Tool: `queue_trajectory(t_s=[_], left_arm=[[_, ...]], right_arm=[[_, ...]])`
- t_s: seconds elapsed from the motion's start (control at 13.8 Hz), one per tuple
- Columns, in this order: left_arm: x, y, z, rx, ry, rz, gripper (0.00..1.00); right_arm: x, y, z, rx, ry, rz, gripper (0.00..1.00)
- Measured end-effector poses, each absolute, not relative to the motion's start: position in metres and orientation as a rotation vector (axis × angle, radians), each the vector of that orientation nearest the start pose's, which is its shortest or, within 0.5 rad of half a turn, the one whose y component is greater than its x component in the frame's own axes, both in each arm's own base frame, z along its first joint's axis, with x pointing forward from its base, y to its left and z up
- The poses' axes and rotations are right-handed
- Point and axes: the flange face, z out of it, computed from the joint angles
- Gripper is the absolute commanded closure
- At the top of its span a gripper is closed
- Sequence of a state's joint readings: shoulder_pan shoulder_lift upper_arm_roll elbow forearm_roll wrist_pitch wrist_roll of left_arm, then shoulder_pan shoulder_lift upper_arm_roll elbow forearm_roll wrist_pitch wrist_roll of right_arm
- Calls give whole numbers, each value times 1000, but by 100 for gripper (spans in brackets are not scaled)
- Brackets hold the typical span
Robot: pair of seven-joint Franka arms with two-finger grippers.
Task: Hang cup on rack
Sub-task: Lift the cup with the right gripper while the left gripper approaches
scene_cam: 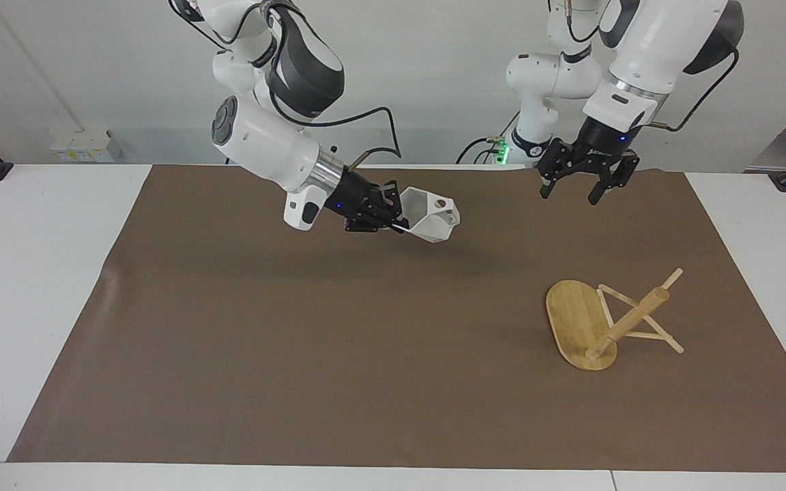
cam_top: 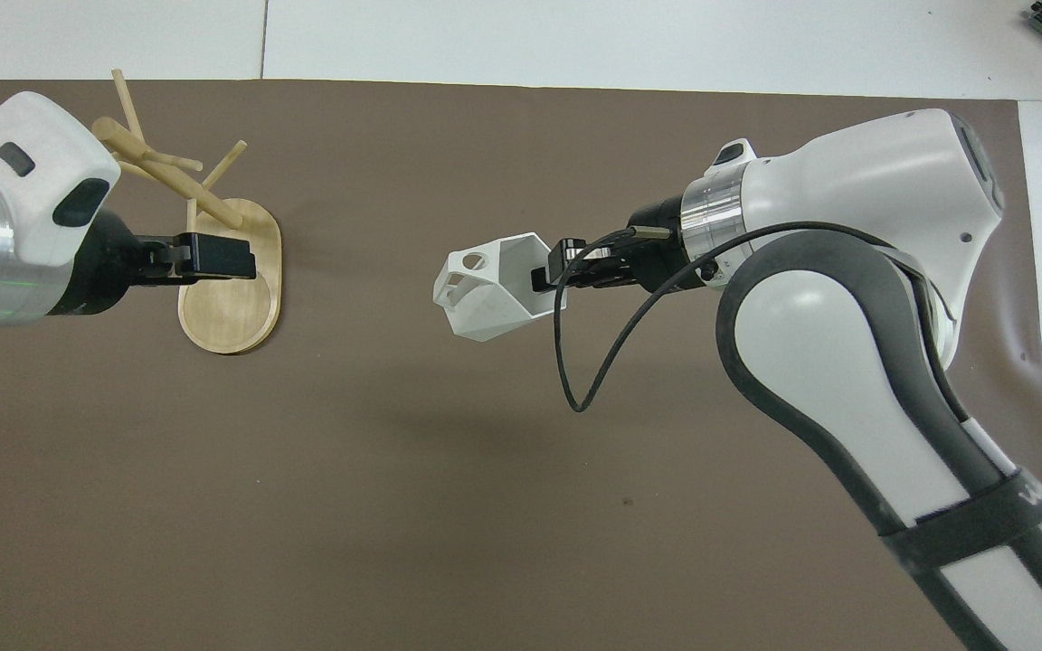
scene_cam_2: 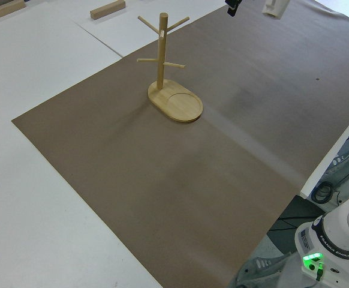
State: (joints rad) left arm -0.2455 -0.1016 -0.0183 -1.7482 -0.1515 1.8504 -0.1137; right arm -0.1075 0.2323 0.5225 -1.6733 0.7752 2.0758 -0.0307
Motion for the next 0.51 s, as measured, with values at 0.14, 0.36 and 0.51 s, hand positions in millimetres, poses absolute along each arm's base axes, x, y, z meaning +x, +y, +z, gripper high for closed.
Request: queue_trajectory(t_s=[0.14,0.36,0.51], left_arm=[[521,-157,621,-3272,428,-298,0],[513,-172,620,-3195,758,-311,2],[508,-178,617,-3117,1022,-316,2]], right_arm=[[585,282,523,-2261,-112,-31,100],[572,308,530,-2244,-164,-21,100],[565,321,535,-2233,-192,-20,100]])
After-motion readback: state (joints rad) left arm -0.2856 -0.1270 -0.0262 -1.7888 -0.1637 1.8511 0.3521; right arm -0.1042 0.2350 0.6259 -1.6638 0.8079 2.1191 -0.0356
